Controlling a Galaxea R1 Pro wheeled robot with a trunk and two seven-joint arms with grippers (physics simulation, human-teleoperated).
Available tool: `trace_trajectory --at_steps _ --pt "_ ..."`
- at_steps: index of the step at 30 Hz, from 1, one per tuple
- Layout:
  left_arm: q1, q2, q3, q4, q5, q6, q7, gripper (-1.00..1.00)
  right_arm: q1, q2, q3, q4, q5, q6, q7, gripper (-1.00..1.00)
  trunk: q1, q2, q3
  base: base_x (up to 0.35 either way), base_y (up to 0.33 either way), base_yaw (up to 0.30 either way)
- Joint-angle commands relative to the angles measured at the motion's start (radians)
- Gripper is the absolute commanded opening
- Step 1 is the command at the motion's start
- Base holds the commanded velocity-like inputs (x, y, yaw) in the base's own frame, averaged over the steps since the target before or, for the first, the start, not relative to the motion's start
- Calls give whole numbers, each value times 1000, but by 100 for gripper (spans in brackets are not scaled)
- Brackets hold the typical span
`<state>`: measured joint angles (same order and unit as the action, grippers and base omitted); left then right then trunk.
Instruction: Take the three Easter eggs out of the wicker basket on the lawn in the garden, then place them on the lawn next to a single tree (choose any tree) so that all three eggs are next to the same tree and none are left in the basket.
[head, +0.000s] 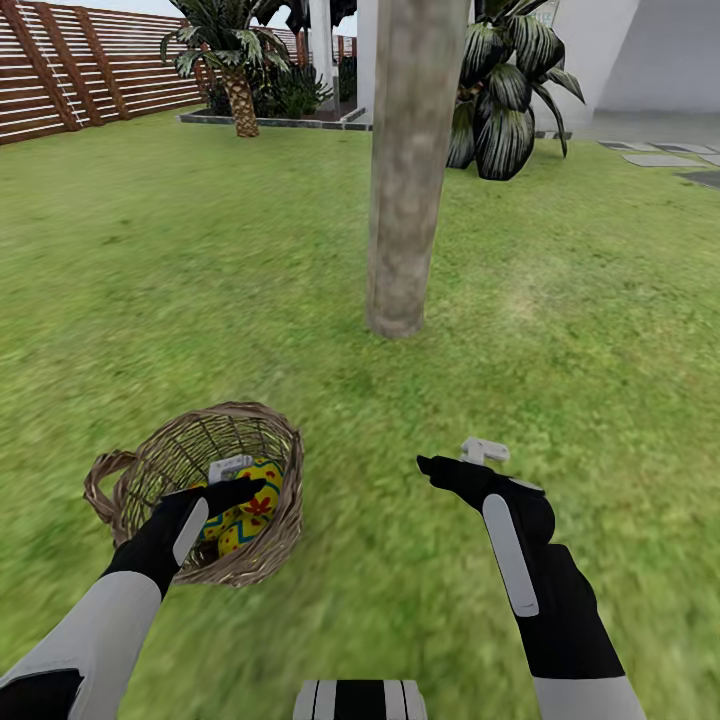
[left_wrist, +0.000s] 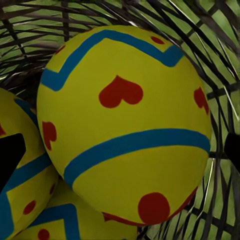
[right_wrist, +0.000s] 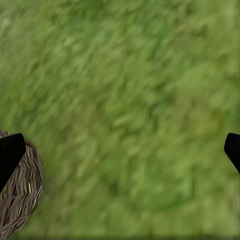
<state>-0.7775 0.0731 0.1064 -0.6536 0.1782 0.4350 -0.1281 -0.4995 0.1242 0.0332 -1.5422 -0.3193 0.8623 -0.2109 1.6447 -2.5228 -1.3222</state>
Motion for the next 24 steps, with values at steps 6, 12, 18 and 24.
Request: trace_trajectory --at_steps 6,12,18,24 --pt "0 -1 3 -4 4 7 -4 100 -1 0 1 -1 -11 3 -10 100 2 -1 -16 0 0 0" --pt "1 -1 -7 -5 4 7 -4 100 -1 0 1 -1 -11 3 -10 100 2 -1 -20 0 0 0" --pt "1 -1 -12 -7 4 7 -4 100 -1 0 1 -1 -11 3 -10 100 2 -1 -20 0 0 0" --pt "-10 8 -16 -7 3 7 3 100 -1 -3 8 11 -23 -1 -10 100 2 -1 -20 0 0 0"
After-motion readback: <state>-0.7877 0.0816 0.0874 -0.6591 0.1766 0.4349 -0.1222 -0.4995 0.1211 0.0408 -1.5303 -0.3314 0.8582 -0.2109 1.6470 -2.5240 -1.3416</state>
